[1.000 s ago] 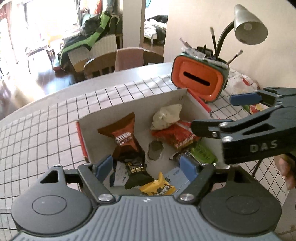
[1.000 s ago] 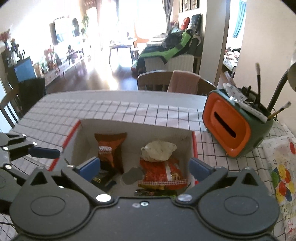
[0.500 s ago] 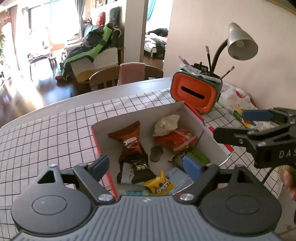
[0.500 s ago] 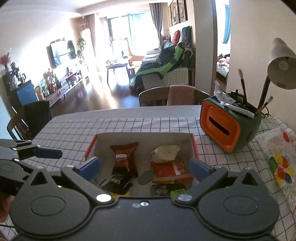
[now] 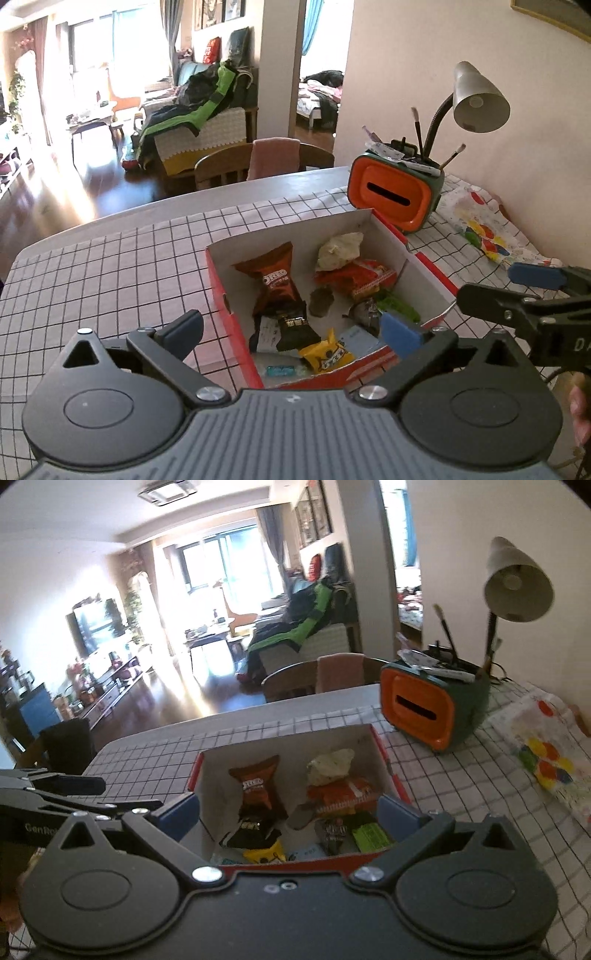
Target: Organize snacks
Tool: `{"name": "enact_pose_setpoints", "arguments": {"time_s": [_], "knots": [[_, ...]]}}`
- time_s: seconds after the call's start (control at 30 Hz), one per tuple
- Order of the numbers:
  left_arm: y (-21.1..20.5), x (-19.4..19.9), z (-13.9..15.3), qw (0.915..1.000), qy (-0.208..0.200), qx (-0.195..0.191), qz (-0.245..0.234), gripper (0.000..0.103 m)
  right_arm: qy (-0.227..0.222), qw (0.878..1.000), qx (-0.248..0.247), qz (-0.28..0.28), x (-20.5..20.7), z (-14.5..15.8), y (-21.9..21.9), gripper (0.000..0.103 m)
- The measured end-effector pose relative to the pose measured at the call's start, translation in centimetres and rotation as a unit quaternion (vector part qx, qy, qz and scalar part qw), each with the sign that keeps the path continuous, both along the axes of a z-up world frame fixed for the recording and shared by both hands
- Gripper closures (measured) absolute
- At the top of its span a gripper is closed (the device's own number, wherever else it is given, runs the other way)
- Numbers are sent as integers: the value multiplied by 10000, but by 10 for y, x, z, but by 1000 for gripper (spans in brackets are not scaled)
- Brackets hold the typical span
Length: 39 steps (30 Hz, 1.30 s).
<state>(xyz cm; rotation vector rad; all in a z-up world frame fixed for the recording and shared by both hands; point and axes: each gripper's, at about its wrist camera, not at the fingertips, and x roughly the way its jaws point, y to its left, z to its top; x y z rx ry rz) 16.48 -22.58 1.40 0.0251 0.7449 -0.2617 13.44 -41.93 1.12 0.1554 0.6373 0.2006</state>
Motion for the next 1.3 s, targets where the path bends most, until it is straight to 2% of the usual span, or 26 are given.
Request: {"name": "enact_pose_setpoints", "arguments": {"time_s": [0.23,0.47,0.87,1.3], "knots": [[2,-9,0,9999,-23,-47,130,0,-31,9995,189,-250,-13,-1,-1,0],[3,-13,2,9997,-88,-77,211,0,189,9988,303,-341,-13,-7,-2,0],[2,-18,4,9995,-169,-98,248,0,133,9991,192,-357,-19,-6,0,0],[3,-16,6,9995,-175,-132,243,0,144,9988,331,-331,-18,-7,-3,0]]}}
